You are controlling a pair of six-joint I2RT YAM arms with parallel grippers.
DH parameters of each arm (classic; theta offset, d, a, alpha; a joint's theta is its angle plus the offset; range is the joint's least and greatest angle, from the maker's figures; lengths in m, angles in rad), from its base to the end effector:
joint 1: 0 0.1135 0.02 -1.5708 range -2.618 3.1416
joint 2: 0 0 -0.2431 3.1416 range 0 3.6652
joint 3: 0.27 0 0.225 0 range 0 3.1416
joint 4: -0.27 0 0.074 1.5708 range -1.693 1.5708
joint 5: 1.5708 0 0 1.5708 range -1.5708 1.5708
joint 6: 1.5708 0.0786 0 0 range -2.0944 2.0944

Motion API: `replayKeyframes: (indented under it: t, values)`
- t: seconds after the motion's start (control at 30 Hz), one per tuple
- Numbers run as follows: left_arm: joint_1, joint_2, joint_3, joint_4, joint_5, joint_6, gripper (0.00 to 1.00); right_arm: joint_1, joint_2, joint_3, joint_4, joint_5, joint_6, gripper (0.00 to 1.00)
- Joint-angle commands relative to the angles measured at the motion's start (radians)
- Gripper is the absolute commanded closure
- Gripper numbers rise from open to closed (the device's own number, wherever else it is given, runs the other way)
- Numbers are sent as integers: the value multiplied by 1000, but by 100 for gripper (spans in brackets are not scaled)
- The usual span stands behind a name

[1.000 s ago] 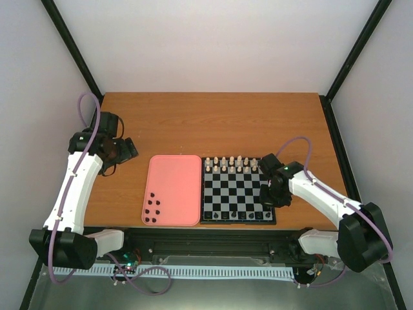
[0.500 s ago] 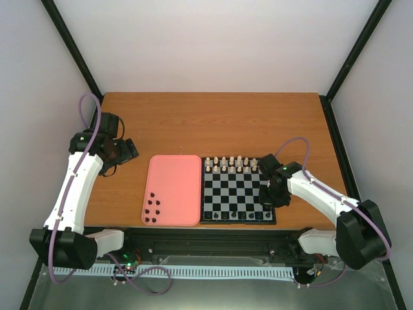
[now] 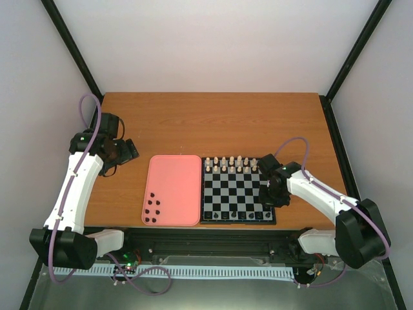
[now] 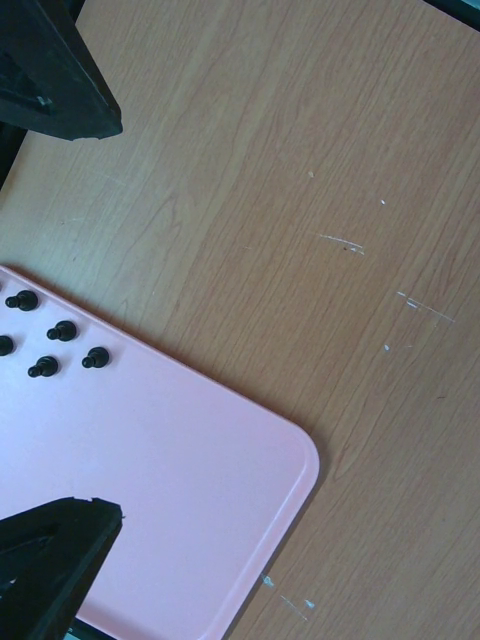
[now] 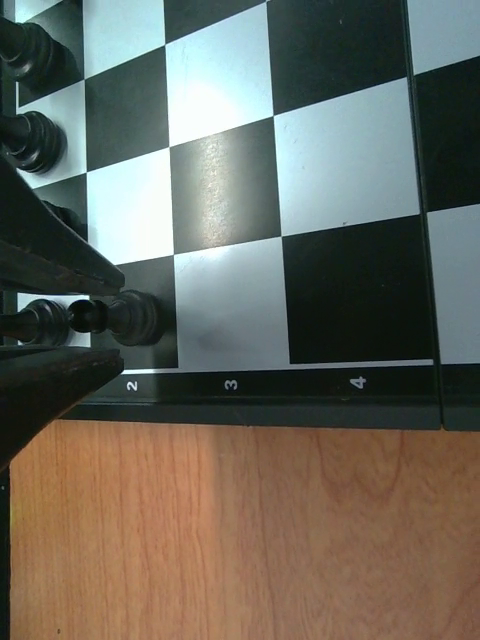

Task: Set up the chess pieces on the board
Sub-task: Place the chess piece on the chessboard.

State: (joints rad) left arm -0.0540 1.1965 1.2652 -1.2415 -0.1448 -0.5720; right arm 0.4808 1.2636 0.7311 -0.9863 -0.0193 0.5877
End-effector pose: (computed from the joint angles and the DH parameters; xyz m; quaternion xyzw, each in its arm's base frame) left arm 0.2025 0.0004 0.2746 -0.2642 0.9414 0.0067 0.2094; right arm 0.1515 0.0808 0.1345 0.0532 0.9982 0.0215 0.0175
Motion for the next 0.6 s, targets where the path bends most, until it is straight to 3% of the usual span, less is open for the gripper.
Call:
replayKeyframes:
  t: [0.0,0.33,0.57]
  values:
    - [4,-8,10,17,7,-4,0,-11,14,-2,21,-8,0,84]
    - [5,-8,10,17,6,5,0,-10,-34,66,-17,-22,-13,68]
    - [5,5,29,14,14,14,0,50,12,257,-18,-35,-2,66]
